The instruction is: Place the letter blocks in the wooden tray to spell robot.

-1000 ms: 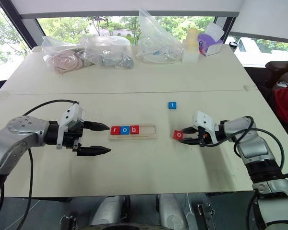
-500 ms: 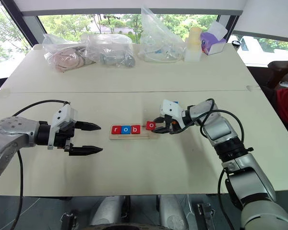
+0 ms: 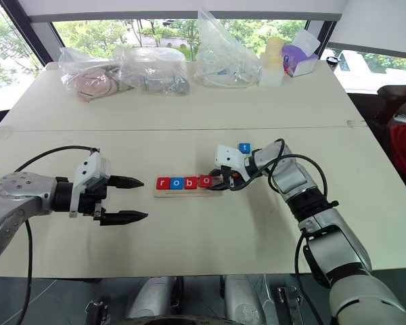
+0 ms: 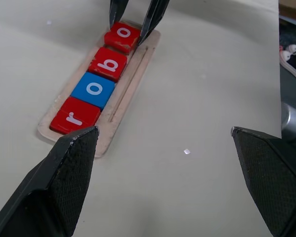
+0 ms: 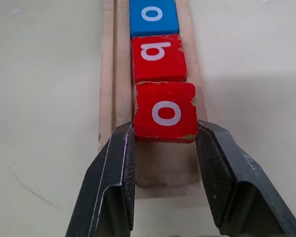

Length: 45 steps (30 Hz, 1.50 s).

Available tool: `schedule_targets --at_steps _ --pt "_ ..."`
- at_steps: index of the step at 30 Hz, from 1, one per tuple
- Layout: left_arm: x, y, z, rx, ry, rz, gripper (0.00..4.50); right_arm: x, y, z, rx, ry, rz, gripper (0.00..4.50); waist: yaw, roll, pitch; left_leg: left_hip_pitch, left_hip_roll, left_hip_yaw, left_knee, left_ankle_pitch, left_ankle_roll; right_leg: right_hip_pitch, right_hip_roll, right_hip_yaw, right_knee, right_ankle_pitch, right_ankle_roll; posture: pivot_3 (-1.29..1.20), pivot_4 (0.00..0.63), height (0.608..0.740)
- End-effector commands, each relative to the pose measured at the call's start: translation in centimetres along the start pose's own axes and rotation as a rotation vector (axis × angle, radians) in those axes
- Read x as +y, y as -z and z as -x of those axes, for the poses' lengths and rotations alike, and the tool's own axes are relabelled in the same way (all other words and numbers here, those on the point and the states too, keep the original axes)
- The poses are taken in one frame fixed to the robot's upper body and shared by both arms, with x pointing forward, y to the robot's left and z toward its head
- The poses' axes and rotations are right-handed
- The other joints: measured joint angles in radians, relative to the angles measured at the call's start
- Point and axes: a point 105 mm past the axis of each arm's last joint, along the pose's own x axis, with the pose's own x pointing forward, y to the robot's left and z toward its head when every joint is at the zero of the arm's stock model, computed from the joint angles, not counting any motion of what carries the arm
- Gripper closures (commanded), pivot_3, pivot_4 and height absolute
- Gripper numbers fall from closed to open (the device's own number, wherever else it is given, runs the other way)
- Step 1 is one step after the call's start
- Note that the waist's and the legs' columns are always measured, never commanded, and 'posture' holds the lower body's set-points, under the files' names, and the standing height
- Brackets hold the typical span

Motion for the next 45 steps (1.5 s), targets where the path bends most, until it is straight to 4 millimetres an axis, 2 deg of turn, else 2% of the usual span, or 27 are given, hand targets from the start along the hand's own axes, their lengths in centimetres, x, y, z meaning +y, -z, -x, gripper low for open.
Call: schedule_targets --at_steps 1,16,19,23,27,30,34,37,39,40,45 --pt "-0.1 -1.0 0.3 -0.028 -0.016 -0.033 0.0 -0.4 -0.9 -0.1 -0.011 0.004 0.034 2.75 -0.002 0.0 0.0 0.0 0.0 0.0 0.0 0.0 0.0 0.0 0.0 0.0 0.0 0.0 0.0 0.0 0.15 0.735" --pt "0.2 -0.8 0.1 -0.033 -0.027 -0.031 0.0 -0.2 -0.9 -0.9 -0.02 0.005 0.026 2.75 -0.001 0.0 0.0 0.0 0.0 0.0 0.0 0.0 0.0 0.0 0.0 0.0 0.0 0.0 0.0 0.0 0.15 0.735" --pt "0.2 -0.8 0.1 -0.034 -0.029 -0.031 0.0 -0.4 -1.0 -0.9 -0.026 0.013 0.027 1.92 -0.001 0.0 0.0 0.0 0.0 0.0 0.0 0.0 0.0 0.0 0.0 0.0 0.0 0.0 0.0 0.0 0.15 0.735" --pt "0.2 -0.8 0.1 -0.033 -0.032 -0.03 0.0 -1.1 -2.1 -0.2 -0.058 0.067 0.044 0.05 -0.001 0.0 0.0 0.0 0.0 0.0 0.0 0.0 0.0 0.0 0.0 0.0 0.0 0.0 0.0 0.0 0.15 0.735" --pt "0.3 -0.8 0.2 -0.035 -0.038 -0.03 0.0 -2.8 -4.7 1.8 -0.166 0.177 0.007 0.05 -0.001 0.0 0.0 0.0 0.0 0.0 0.0 0.0 0.0 0.0 0.0 0.0 0.0 0.0 0.0 0.0 0.15 0.735" --pt "0.3 -0.8 0.2 -0.039 -0.039 -0.029 0.0 -3.2 -4.8 3.1 -0.185 0.241 -0.001 0.05 0.0 0.0 0.0 0.0 0.0 0.0 0.0 0.0 0.0 0.0 0.0 0.0 0.001 0.0 0.0 0.0 0.15 0.735" --pt "0.4 -1.2 0.1 -0.068 -0.041 -0.024 0.0 -3.8 -3.6 5.2 -0.2 0.389 -0.094 0.05 0.006 0.0 0.0 0.0 0.0 -0.001 0.0 0.0 0.0 0.0 -0.001 0.0 0.0 0.0 0.0 0.0 0.15 0.735" --pt "0.8 -2.3 0.2 -0.143 -0.071 -0.023 0.0 -4.9 -2.2 7.0 -0.216 0.607 -0.243 0.05 0.006 0.0 0.0 -0.001 -0.001 -0.001 0.0 0.0 0.0 0.0 -0.001 0.0 0.0 0.0 0.0 0.0 0.15 0.735" --pt "1.6 -3.0 -0.1 -0.186 -0.115 -0.034 0.0 -6.2 0.4 8.5 -0.148 0.868 -0.415 0.05 0.006 0.0 0.0 -0.001 0.0 -0.001 0.0 0.0 0.0 0.0 -0.001 0.0 0.0 0.0 0.0 0.0 0.15 0.735" --pt "1.9 -3.1 -0.2 -0.187 -0.139 -0.054 0.0 -6.2 1.6 8.8 -0.113 0.951 -0.49 0.05 0.004 0.0 0.0 0.0 0.0 -0.001 0.001 0.0 0.0 0.0 -0.001 0.0 0.001 0.0 0.0 0.0 0.15 0.735" --pt "3.6 -4.4 -1.5 -0.253 -0.187 -0.096 0.0 -4.6 2.1 7.0 -0.127 1.05 -0.638 0.05 -0.001 0.0 -0.001 0.0 0.0 -0.001 -0.001 0.001 -0.002 -0.001 0.001 0.0 0.002 0.0 0.0 0.0 0.15 0.735"
